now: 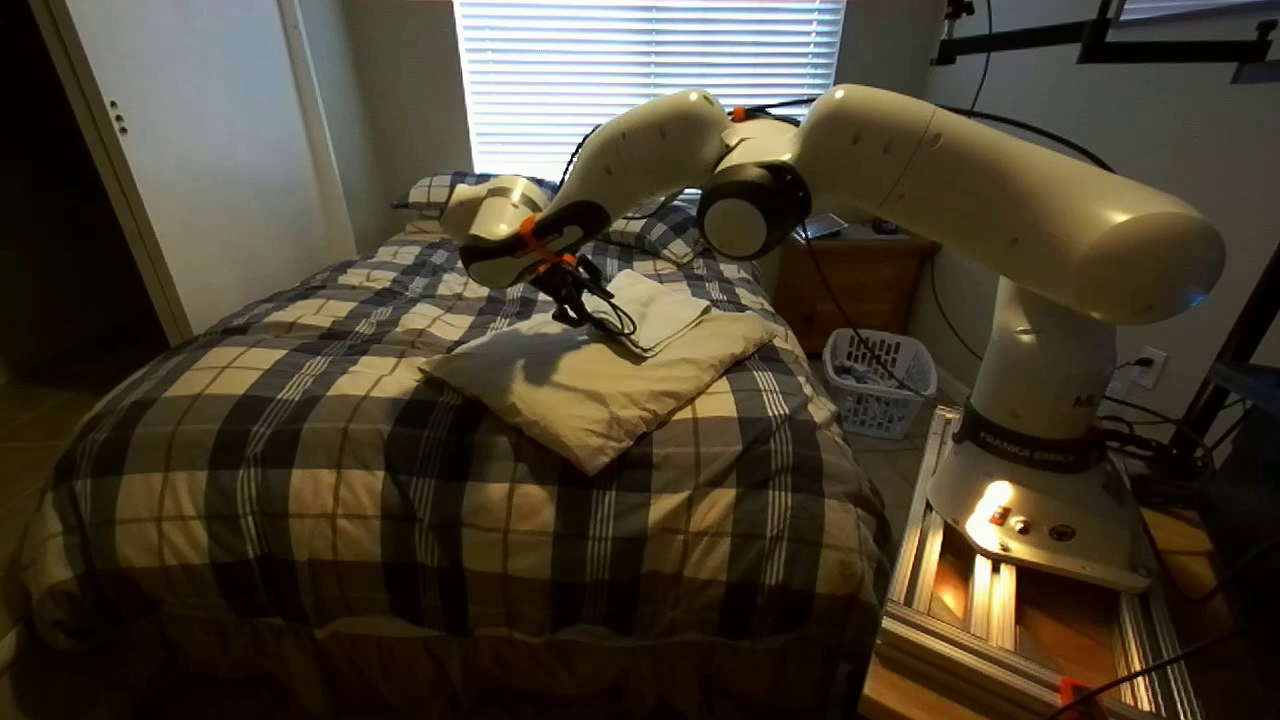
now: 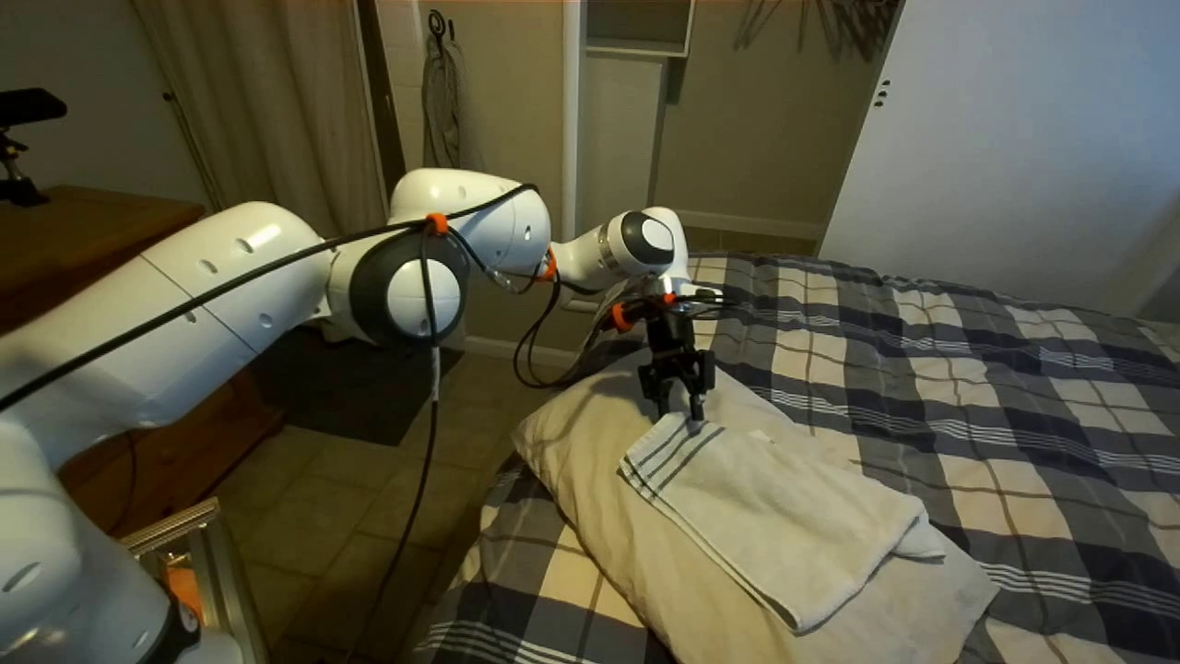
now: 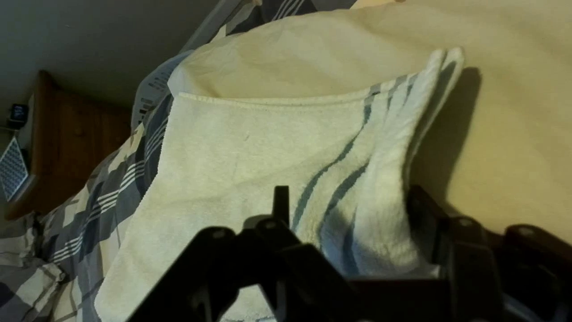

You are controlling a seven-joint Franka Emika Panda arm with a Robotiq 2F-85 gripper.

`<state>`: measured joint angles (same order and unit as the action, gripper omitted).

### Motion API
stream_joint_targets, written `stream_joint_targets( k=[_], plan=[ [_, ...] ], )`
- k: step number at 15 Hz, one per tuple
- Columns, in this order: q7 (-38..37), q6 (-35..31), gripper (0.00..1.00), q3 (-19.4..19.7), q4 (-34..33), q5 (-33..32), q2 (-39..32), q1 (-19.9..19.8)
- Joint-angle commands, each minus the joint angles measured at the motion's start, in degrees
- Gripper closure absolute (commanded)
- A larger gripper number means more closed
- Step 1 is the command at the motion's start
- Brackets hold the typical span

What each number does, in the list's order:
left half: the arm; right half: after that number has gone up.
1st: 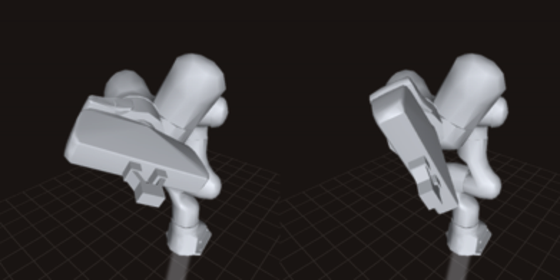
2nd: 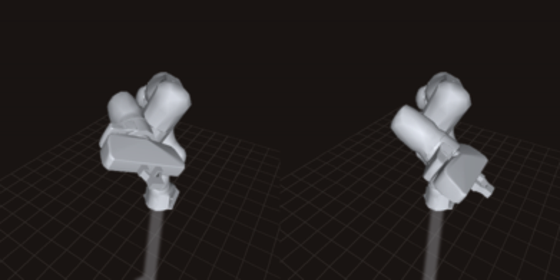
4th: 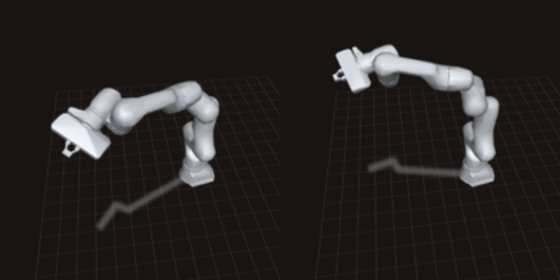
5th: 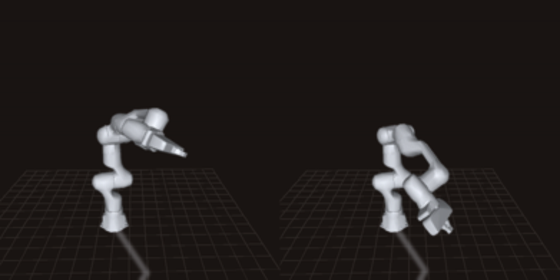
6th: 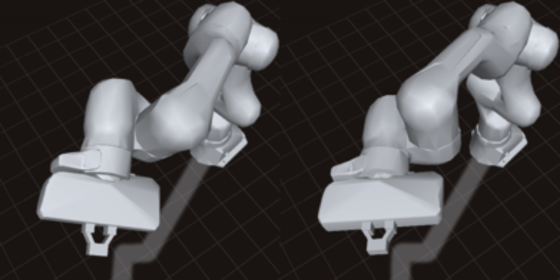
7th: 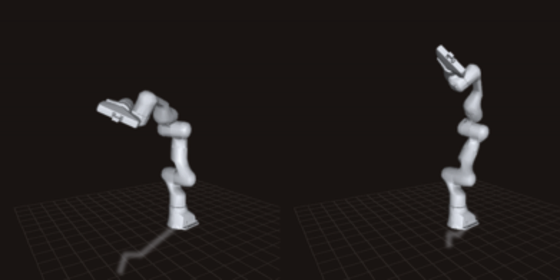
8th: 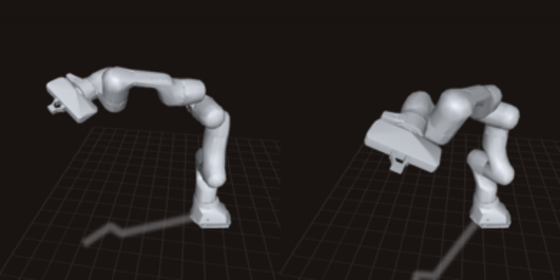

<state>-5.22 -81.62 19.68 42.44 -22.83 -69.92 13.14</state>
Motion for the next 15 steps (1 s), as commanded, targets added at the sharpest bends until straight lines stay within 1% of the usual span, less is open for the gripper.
stream_joint_targets(
  k=[1, 2, 3, 4, 5, 6, 8, 10, 12, 13, 15],
  plan=[
    [-0.01, 0.25, 0.27, 0.88, 0.92, -1.19, 0.56, 0.79],
    [0.06, 0.25, 0.24, 0.97, 0.9, -1.17, 0.54, 0.82],
    [0.16, 0.36, 0.23, 0.93, 0.89, -1.05, 0.61, 0.85],
    [0.29, 0.78, 0.15, 0.83, 0.91, -0.9, 0.76, 0.97],
    [0.38, 0.97, 0.03, 0.81, 0.96, -0.9, 0.84, 1.11],
    [0.18, 1.44, 0.0, 0.87, 0.94, -0.87, 0.87, 1.27],
    [0.32, 2.32, 0.0, 0.96, 1.02, -0.99, 0.89, 1.67],
    [0.58, 3.08, 0.25, 1.1, 0.97, -1.05, 0.67, 1.81],
    [0.84, 3.67, 0.39, 1.22, 0.86, -1.09, 0.37, 1.73],
    [0.93, 3.93, 0.48, 1.2, 0.81, -1.05, 0.22, 1.62],
    [1.15, 4.16, 0.61, 1.11, 0.77, -0.92, -0.01, 1.39]
  ],
)
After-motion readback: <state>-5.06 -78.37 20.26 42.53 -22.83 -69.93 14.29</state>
